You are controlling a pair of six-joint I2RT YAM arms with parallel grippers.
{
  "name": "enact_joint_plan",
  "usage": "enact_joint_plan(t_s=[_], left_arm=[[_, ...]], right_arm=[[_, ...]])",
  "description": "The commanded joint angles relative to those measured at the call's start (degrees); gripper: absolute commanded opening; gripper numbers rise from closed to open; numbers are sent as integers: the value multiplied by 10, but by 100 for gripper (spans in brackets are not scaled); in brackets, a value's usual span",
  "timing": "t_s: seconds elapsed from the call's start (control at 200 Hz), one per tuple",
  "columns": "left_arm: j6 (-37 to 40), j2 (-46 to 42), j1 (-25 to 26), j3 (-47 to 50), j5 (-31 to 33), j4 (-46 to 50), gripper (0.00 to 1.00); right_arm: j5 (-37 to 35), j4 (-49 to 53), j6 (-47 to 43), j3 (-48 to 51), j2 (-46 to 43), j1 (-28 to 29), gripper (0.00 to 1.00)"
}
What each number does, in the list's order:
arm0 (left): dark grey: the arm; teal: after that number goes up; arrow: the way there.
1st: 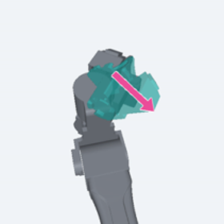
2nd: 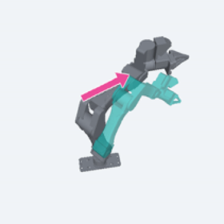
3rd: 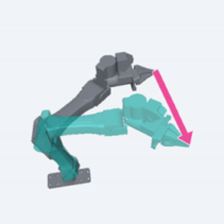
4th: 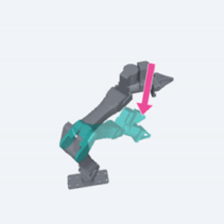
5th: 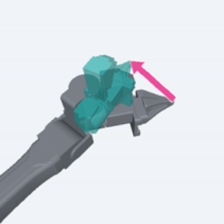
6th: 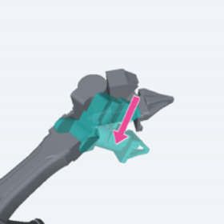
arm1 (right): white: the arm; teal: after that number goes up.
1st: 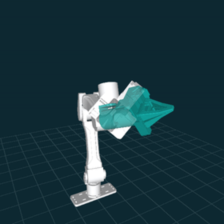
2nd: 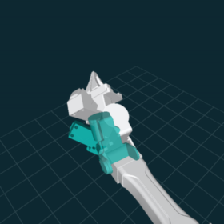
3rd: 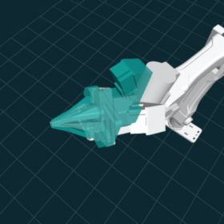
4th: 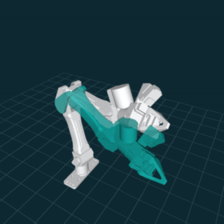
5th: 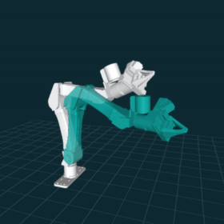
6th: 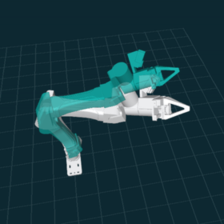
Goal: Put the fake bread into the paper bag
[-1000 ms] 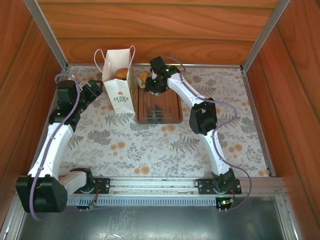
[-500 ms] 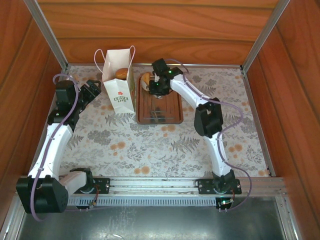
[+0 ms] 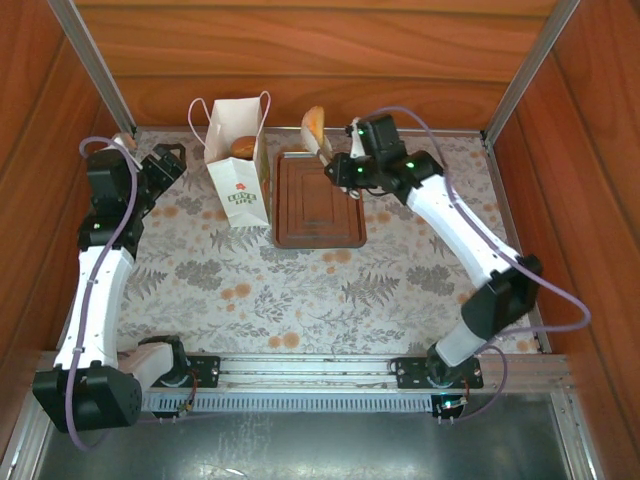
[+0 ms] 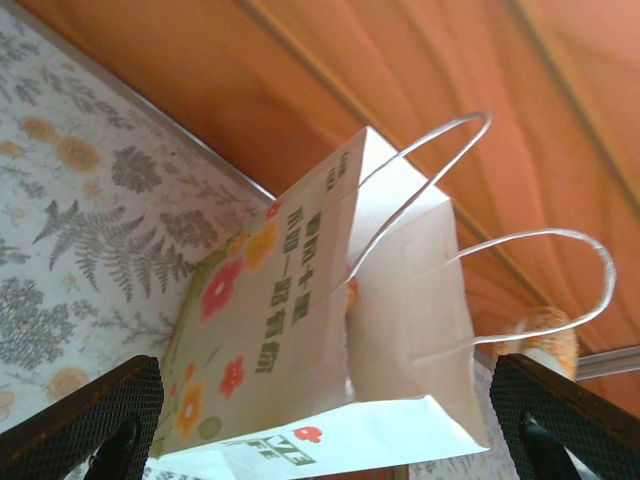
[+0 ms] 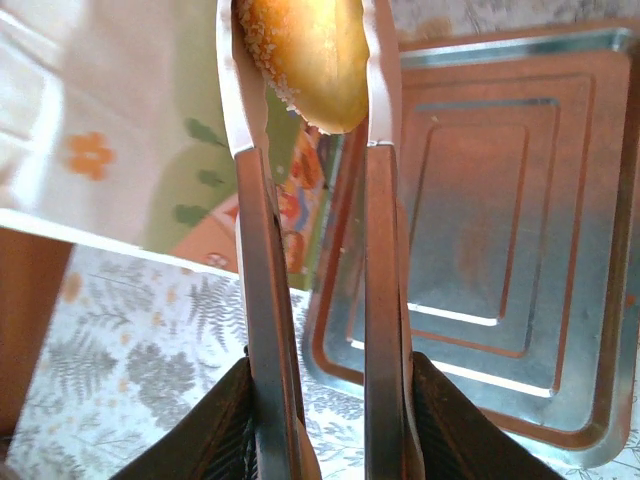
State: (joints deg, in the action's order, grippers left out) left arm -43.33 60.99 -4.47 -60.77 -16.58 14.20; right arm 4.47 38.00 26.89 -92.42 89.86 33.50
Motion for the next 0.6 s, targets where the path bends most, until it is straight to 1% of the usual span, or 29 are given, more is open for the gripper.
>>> enact_joint_plan(t_s=[0.0,0.12,0.2,0.28,0.43,0.595], left_arm=[[8,21,-6,-36,-33,8,90],[15,42,-6,-62,-43,10,89],[25,64,-7,-79,-54,9,86],[30,91,-7,-97,-72,10,83],[21,132,-7,-117,-114,9,77],[16,146,-8,-111,-118,7,73]], right_arm=[[27,-42,9,19,-73,-3,33],[63,-57,16,35,-124,-3,33],[99,-66,20,37,-142,-1,33],[119,-74,25,32,-148,7,33],[123,-89,26,4,-132,43,33],[115,-102,33,-47,-74,85,33]])
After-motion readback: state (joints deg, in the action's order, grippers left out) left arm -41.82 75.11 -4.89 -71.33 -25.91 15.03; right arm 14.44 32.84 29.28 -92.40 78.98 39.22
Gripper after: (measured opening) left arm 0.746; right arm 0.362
